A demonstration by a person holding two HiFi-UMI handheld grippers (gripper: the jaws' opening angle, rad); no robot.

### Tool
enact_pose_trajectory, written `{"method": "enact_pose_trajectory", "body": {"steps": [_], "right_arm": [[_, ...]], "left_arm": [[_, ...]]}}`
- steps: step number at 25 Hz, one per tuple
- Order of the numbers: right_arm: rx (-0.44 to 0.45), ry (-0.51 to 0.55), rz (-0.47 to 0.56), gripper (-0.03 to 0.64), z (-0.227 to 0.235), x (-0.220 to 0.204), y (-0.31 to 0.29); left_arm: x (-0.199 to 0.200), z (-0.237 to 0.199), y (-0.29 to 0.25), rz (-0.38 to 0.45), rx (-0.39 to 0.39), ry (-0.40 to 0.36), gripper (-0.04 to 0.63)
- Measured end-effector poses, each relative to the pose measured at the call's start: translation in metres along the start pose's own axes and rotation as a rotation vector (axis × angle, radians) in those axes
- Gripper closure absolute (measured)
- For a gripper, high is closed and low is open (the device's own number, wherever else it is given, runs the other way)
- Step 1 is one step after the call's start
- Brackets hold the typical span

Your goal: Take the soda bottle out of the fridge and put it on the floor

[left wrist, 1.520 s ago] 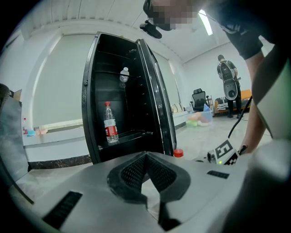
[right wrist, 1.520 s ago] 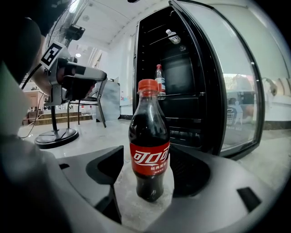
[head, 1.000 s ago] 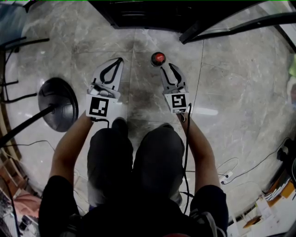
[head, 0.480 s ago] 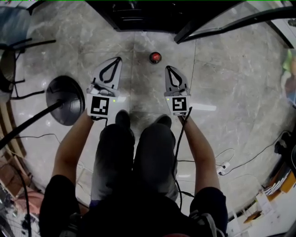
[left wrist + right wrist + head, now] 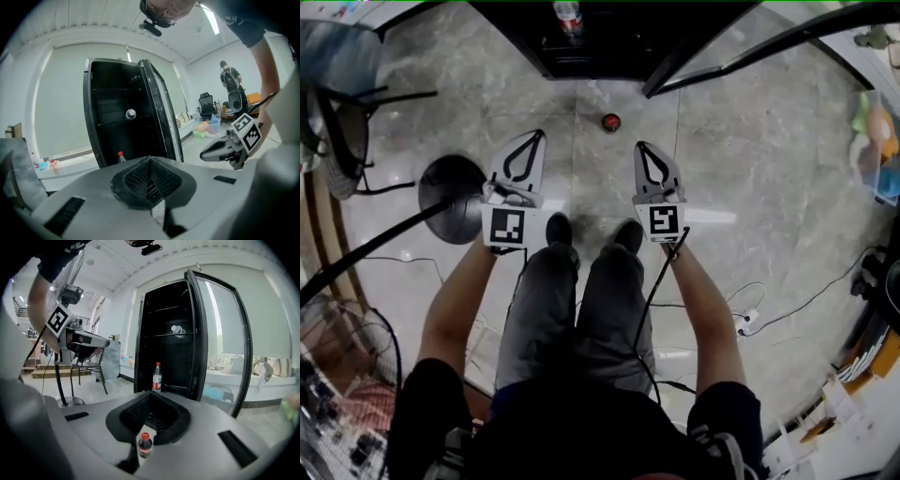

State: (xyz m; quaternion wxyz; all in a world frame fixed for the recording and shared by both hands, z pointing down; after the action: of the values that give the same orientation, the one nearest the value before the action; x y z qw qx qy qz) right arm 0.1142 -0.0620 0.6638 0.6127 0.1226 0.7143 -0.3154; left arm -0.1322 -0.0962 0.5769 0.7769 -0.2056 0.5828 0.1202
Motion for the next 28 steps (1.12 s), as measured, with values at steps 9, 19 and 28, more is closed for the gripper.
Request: {"method": "enact_pose_trajectory", "body": {"steps": [9,19,28], "right_arm": [[-0.011,-0.044,0.052,0.597,-0.009,0.162,0.07],[-0.027,-0.063,0.097,0.597,-0.011,0.302,0.139],[-0.047,-0.05,0.148,0.597,-0.008,0.379,0.191]], "left_arm": [[0.149,-0.017,0.053,0.001,0.066,0.09,0.572],[0.29,-0.035,0.1,0.052,0.211,0.111,0.572],[0.355,-0.027,0.126,0.064,0.196,0.114,0.572]]}}
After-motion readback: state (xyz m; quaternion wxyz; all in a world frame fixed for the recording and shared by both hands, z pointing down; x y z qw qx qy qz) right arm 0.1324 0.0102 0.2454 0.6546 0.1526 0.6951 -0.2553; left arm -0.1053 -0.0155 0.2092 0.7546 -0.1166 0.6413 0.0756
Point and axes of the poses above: the fingertips, and each gripper's own axes: y backward along the fingers, z to its right, x out of its top, the point moved 8 cm from there along y, backward along the fingers, and after that the axes turned 10 degrees about x, right-handed, at the moved point
